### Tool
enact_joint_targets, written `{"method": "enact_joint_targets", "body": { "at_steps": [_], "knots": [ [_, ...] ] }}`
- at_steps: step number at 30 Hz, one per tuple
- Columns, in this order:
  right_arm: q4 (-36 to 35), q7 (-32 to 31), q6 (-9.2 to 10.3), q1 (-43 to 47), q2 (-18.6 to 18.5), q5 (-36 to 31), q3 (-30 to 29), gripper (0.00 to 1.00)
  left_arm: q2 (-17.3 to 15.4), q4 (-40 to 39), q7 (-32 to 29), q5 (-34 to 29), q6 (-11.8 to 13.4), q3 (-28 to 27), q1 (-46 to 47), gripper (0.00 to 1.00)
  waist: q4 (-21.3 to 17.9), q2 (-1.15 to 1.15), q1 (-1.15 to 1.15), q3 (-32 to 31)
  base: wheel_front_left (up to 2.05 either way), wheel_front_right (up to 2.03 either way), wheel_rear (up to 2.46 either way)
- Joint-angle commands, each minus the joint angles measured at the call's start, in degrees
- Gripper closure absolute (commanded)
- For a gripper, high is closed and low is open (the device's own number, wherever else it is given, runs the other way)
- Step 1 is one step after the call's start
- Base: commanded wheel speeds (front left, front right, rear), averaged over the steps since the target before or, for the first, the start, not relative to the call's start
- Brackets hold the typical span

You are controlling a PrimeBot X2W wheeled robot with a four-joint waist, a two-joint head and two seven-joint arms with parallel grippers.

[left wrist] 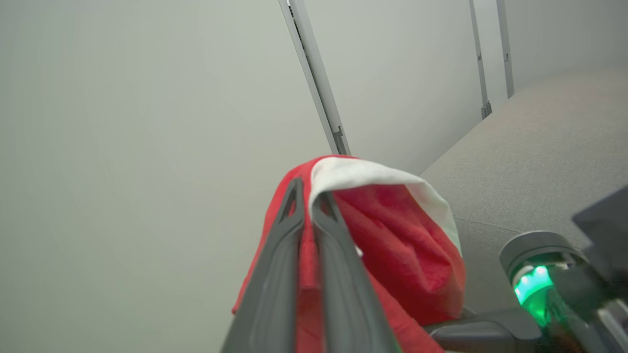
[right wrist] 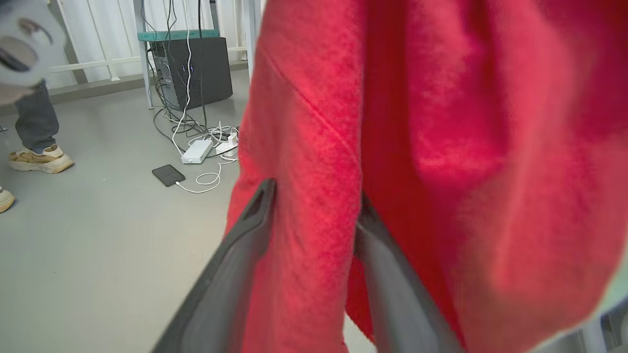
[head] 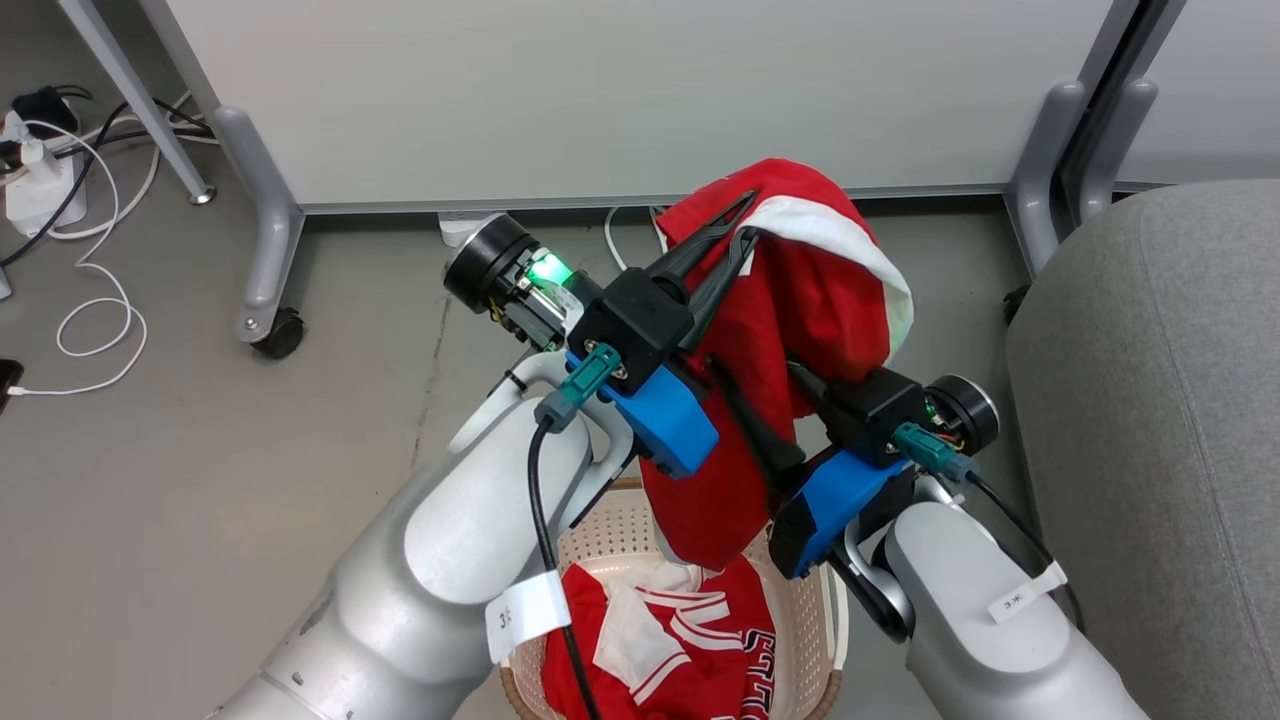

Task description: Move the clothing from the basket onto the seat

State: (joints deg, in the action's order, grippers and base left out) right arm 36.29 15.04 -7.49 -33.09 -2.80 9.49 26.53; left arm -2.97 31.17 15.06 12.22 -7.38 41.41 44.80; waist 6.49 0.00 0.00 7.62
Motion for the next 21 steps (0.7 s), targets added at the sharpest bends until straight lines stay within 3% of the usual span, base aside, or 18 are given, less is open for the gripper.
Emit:
{"method": "enact_joint_targets", "body": {
  "at_steps": [1, 21],
  "knots": [
    [0.3, 0.2, -0.01, -1.5, -0.1, 0.6, 0.4, 1.00, 0.1, -0.4, 0.2, 0.4, 0.2, 0.1, 0.3, 1.00, -0.1, 0.00, 0.00, -0.1, 0.00, 0.00, 0.00],
    [-0.2, 0.2, -0.01, -0.9, -0.2, 2.6, 1.5, 1.00, 0.1, 0.1, 0.2, 1.2, 0.8, 1.0, 0.3, 1.00, -0.7, 0.00, 0.00, -0.5, 0.00, 0.00, 0.00]
  ]
}}
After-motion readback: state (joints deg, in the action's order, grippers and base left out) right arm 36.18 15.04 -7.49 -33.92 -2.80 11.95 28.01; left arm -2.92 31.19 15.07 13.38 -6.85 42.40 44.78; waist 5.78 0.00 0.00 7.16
